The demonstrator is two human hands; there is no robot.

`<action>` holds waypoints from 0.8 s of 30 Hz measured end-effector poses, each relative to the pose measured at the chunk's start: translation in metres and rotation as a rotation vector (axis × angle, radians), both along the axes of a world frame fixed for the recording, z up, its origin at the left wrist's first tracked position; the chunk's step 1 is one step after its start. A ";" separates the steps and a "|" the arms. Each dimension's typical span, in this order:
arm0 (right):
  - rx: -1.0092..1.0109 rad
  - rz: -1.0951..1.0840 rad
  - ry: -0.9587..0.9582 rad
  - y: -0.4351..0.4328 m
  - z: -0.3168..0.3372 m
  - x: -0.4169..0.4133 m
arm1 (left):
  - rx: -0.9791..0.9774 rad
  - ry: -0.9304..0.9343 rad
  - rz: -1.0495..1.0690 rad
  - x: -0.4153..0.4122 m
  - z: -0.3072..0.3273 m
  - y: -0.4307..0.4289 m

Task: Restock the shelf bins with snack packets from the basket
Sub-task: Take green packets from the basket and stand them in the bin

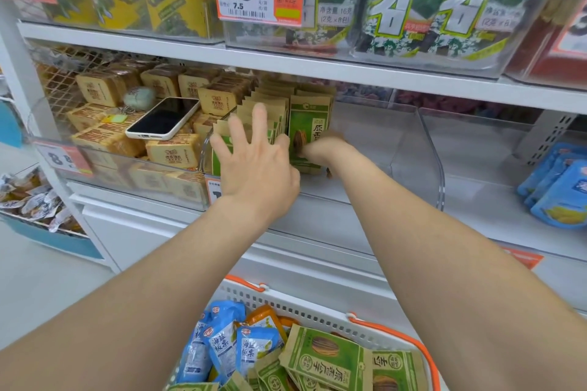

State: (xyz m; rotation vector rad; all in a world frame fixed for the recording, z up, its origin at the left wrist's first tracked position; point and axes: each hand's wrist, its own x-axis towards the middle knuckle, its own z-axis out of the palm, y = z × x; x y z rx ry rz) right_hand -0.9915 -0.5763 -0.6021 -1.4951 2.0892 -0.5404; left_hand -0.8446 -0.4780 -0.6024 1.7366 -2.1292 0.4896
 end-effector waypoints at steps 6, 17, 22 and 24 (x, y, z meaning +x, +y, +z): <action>0.022 0.040 0.106 0.024 0.010 -0.009 | 0.051 0.040 -0.080 0.001 0.003 0.013; -0.540 0.339 0.601 0.172 0.049 0.012 | -0.156 0.285 -0.299 0.012 0.011 0.063; -0.412 0.647 0.883 0.220 0.031 0.011 | 0.288 0.139 -0.220 0.023 -0.018 0.086; -0.268 0.745 0.913 0.229 0.009 0.007 | 0.499 0.003 -0.278 0.025 -0.031 0.096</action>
